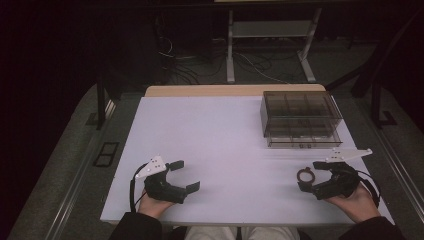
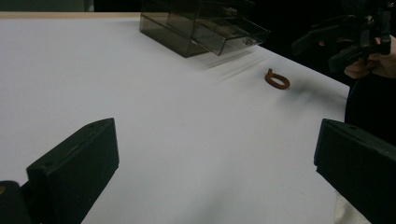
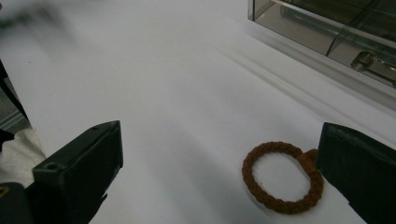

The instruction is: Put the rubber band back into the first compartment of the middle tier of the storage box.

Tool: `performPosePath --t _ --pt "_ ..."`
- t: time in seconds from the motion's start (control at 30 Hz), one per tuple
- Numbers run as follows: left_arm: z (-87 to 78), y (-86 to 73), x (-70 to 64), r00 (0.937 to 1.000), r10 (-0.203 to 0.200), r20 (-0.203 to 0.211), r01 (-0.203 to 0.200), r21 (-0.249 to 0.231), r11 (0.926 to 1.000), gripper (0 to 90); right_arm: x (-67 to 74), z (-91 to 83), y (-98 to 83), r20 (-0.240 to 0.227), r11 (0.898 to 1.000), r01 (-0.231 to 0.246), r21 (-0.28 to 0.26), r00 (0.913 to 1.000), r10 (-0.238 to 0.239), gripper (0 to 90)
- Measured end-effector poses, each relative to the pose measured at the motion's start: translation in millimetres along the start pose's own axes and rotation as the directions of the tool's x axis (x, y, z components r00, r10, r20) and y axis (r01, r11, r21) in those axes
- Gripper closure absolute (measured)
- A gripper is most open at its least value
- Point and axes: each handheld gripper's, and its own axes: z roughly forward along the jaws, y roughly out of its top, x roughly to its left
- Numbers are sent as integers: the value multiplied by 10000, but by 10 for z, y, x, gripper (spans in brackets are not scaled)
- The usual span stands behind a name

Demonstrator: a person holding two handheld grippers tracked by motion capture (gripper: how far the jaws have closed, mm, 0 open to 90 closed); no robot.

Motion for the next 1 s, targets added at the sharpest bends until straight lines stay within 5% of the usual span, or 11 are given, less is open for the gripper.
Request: performPosePath --t 1.0 --pt "13 -5 -3 10000 88 14 -88 123 9999 0 -109 49 8 -373 9819 633 1787 9976 -576 2"
